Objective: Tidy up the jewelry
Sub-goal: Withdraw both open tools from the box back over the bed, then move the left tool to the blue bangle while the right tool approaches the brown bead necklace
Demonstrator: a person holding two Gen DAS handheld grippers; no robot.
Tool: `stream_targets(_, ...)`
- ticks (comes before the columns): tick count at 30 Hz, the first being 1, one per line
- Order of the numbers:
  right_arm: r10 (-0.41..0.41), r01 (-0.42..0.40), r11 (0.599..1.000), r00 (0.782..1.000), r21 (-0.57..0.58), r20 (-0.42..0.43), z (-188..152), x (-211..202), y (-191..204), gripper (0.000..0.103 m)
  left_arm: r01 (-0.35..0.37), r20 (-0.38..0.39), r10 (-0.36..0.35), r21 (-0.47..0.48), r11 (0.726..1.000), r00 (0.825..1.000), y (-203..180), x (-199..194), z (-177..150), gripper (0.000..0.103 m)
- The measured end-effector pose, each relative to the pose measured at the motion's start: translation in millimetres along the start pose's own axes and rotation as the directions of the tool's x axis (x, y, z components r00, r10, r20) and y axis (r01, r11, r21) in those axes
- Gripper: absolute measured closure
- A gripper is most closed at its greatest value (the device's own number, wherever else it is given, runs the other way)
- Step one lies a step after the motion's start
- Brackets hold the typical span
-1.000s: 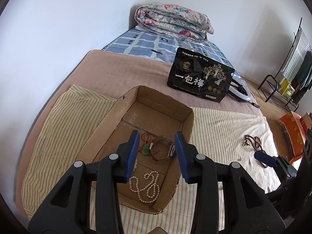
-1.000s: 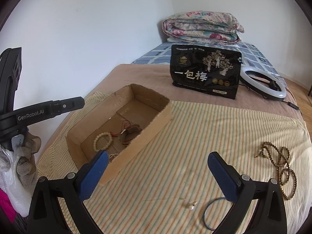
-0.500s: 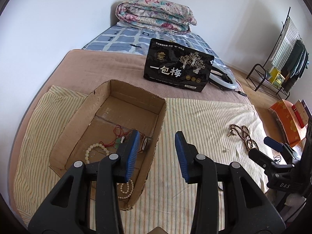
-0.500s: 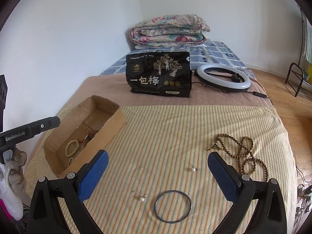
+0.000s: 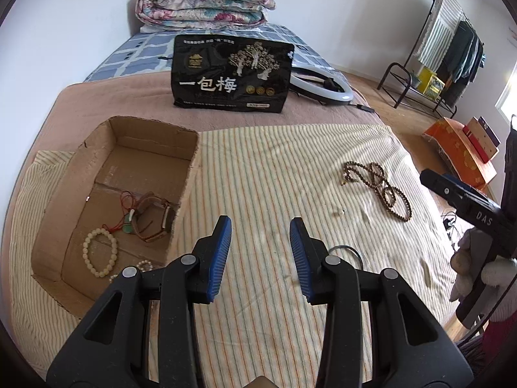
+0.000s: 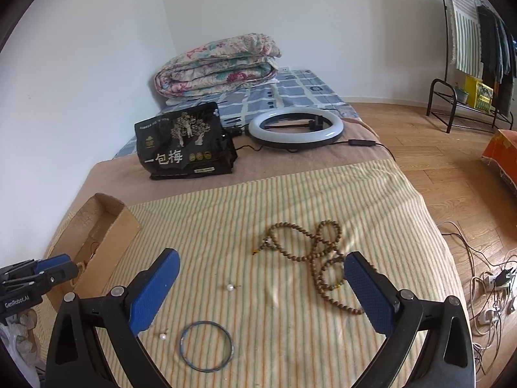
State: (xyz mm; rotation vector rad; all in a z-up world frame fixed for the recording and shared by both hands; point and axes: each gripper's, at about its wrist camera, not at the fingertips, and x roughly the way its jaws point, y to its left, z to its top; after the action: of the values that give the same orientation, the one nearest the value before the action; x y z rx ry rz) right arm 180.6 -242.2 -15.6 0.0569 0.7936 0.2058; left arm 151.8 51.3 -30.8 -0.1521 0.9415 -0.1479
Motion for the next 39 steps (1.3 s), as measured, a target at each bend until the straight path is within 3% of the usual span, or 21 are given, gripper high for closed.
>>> stream_targets(6,-0.052,0.053,0.998,0.998,0.021,-0.043,0,8,-34,0.0,0.065,-0.067,-0.061,0.064,0.996,0.996,-30,20,-10,0.064)
stream_targets(7,-0.061,0.062,0.998,0.997,0.029,-0.052,-1,10,-41,0.0,0.079,-0.08,-0.073,0.074,0.994,0.994,-36,23,-12,0.06)
stream_targets(9,-0.07,0.073,0.996,0.995,0.042,-0.069,-3,14,-53,0.0,0.111,-0.099,-0.102,0.089,0.99,0.99,-46,29,-16,0.043)
stream_targets(13,-0.074,0.083,0.994,0.99,0.072,-0.124,-6,25,-78,0.0,0.173,-0.158,-0.155,0.104,0.979,0.975,-64,43,-24,0.036)
stream_targets(18,-0.049,0.088,0.982,0.974,0.169,-0.22,-15,44,-113,0.0,0.214,-0.21,-0.192,0.085,0.973,0.959,-73,61,-30,0.035)
stream_targets(23,-0.028,0.137,0.937,0.946,0.321,-0.324,-27,61,-147,0.001,0.224,-0.25,-0.211,0.026,0.974,0.945,-70,81,-30,0.035)
stream_targets(26,-0.016,0.146,0.93,0.933,0.336,-0.36,-32,71,-152,0.002,0.228,-0.257,-0.223,-0.01,0.974,0.94,-69,91,-27,0.035)
stream_targets(32,0.02,0.15,0.912,0.913,0.381,-0.408,-40,91,-154,0.004,0.226,-0.287,-0.221,-0.017,0.974,0.932,-73,111,-24,0.035)
stream_targets(39,0.034,0.14,0.91,0.913,0.391,-0.407,-34,98,-147,0.004,0.233,-0.35,-0.212,0.019,0.972,0.912,-86,132,-34,0.035)
